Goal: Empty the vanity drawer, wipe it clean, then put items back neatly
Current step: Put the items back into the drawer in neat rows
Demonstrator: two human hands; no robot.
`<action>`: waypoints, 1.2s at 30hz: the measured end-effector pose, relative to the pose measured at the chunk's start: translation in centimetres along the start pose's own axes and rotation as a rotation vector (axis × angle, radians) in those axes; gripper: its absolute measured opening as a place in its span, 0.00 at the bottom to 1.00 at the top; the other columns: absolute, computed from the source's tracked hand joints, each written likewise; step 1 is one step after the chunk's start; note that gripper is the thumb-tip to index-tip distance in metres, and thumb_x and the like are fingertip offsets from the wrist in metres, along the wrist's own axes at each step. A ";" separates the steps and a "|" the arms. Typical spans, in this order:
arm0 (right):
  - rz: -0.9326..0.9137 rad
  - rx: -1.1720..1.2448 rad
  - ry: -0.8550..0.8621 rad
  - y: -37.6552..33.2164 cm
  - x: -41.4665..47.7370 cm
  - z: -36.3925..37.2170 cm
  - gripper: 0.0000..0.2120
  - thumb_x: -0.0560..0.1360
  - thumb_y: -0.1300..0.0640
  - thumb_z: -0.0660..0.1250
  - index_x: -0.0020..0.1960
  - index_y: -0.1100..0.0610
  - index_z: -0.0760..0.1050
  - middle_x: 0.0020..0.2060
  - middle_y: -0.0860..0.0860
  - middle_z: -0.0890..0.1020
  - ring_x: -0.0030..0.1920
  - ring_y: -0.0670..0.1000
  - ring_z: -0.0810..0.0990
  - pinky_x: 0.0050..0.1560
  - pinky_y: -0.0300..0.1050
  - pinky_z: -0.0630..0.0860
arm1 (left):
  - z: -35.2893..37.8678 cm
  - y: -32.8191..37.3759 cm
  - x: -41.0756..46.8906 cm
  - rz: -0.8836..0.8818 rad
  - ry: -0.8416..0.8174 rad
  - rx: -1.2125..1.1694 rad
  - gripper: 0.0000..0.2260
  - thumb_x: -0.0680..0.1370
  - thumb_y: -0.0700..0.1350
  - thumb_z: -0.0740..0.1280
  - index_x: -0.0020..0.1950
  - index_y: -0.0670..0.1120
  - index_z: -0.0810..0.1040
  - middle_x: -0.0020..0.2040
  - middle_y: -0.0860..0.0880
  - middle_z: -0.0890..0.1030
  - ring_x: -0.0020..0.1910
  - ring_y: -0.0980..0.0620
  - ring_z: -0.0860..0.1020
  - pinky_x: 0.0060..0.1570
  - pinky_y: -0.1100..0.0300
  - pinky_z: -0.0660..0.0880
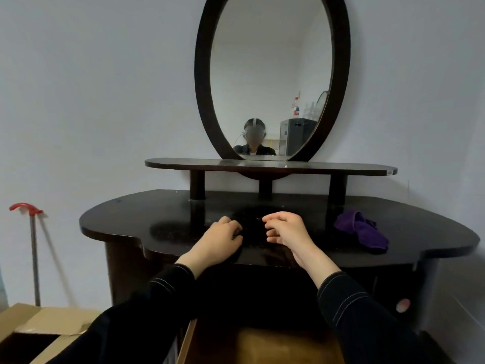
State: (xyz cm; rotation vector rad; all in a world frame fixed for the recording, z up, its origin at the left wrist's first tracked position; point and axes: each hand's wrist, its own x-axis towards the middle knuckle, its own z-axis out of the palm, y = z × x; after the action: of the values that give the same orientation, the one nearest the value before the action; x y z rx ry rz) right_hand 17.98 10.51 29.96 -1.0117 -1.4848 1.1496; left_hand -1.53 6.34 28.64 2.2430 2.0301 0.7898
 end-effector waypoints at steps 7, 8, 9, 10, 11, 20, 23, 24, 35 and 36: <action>0.037 0.197 0.095 0.1 0.4 -0.7 0.09 0.80 0.66 0.64 0.52 0.61 0.82 0.51 0.59 0.82 0.45 0.54 0.82 0.39 0.43 0.82 | 1.9 4.3 0.5 0.078 -0.009 -0.011 0.12 0.81 0.49 0.65 0.63 0.47 0.77 0.61 0.45 0.73 0.61 0.42 0.73 0.63 0.47 0.72; 0.037 0.191 0.114 0.1 0.4 -0.8 0.09 0.81 0.66 0.64 0.52 0.60 0.82 0.51 0.59 0.82 0.46 0.54 0.82 0.39 0.44 0.82 | 1.9 4.5 0.7 0.057 -0.002 0.018 0.13 0.81 0.52 0.65 0.63 0.48 0.77 0.60 0.45 0.73 0.62 0.42 0.72 0.63 0.47 0.71; 0.036 0.188 0.134 0.2 0.5 -0.8 0.09 0.81 0.66 0.64 0.52 0.60 0.82 0.51 0.58 0.82 0.46 0.54 0.82 0.39 0.44 0.82 | 2.1 4.5 0.8 0.029 0.017 0.063 0.14 0.81 0.54 0.65 0.62 0.48 0.76 0.60 0.45 0.73 0.62 0.42 0.71 0.62 0.47 0.71; 0.031 0.188 0.156 0.3 0.5 -0.9 0.09 0.81 0.66 0.63 0.52 0.60 0.82 0.51 0.58 0.82 0.46 0.54 0.82 0.40 0.44 0.82 | 2.2 4.5 0.9 -0.009 0.048 0.118 0.15 0.80 0.56 0.64 0.62 0.49 0.76 0.60 0.45 0.73 0.62 0.42 0.70 0.60 0.48 0.70; 0.022 0.188 0.178 0.4 0.5 -0.9 0.09 0.81 0.66 0.63 0.52 0.59 0.82 0.51 0.58 0.82 0.45 0.54 0.82 0.39 0.44 0.82 | 2.3 4.5 1.0 -0.052 0.084 0.168 0.16 0.80 0.58 0.63 0.62 0.49 0.76 0.60 0.45 0.73 0.62 0.42 0.70 0.59 0.47 0.69; -0.013 0.121 0.203 0.5 0.4 -1.0 0.11 0.80 0.67 0.62 0.50 0.59 0.82 0.48 0.56 0.82 0.42 0.51 0.81 0.34 0.39 0.79 | 2.2 4.4 1.6 0.007 0.201 0.138 0.05 0.77 0.50 0.64 0.46 0.49 0.73 0.44 0.51 0.71 0.45 0.43 0.77 0.40 0.56 0.67; -0.013 0.123 0.200 0.5 0.5 -1.0 0.11 0.80 0.67 0.62 0.50 0.58 0.82 0.47 0.56 0.82 0.41 0.51 0.81 0.34 0.39 0.78 | 2.1 4.5 1.6 0.033 0.214 0.089 0.06 0.74 0.50 0.65 0.41 0.49 0.72 0.40 0.54 0.70 0.38 0.48 0.72 0.36 0.57 0.64; -0.013 0.118 0.200 0.6 0.5 -1.0 0.11 0.79 0.68 0.62 0.50 0.58 0.83 0.47 0.56 0.83 0.41 0.51 0.81 0.34 0.39 0.78 | 2.1 4.5 1.6 0.027 0.218 0.065 0.06 0.73 0.49 0.65 0.39 0.49 0.72 0.38 0.54 0.71 0.37 0.48 0.72 0.35 0.58 0.64; -0.072 -0.201 0.020 0.6 0.2 -0.4 0.12 0.77 0.65 0.63 0.47 0.53 0.83 0.44 0.53 0.85 0.36 0.45 0.81 0.33 0.35 0.76 | -0.4 2.7 2.2 -0.378 0.320 -0.946 0.11 0.73 0.43 0.68 0.33 0.42 0.72 0.28 0.45 0.70 0.23 0.50 0.66 0.24 0.61 0.61; -0.082 -0.253 -0.024 0.5 0.2 -0.2 0.10 0.77 0.63 0.65 0.47 0.52 0.83 0.44 0.51 0.85 0.36 0.44 0.81 0.33 0.35 0.75 | -0.6 2.5 2.2 -0.423 0.343 -1.047 0.09 0.74 0.43 0.68 0.35 0.42 0.73 0.30 0.44 0.70 0.22 0.51 0.66 0.23 0.61 0.59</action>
State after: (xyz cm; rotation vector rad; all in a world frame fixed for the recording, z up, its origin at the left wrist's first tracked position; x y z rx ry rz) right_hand 18.18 10.83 29.52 -1.0988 -1.7058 0.9339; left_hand 0.60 7.80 30.78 1.1167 1.4799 1.7074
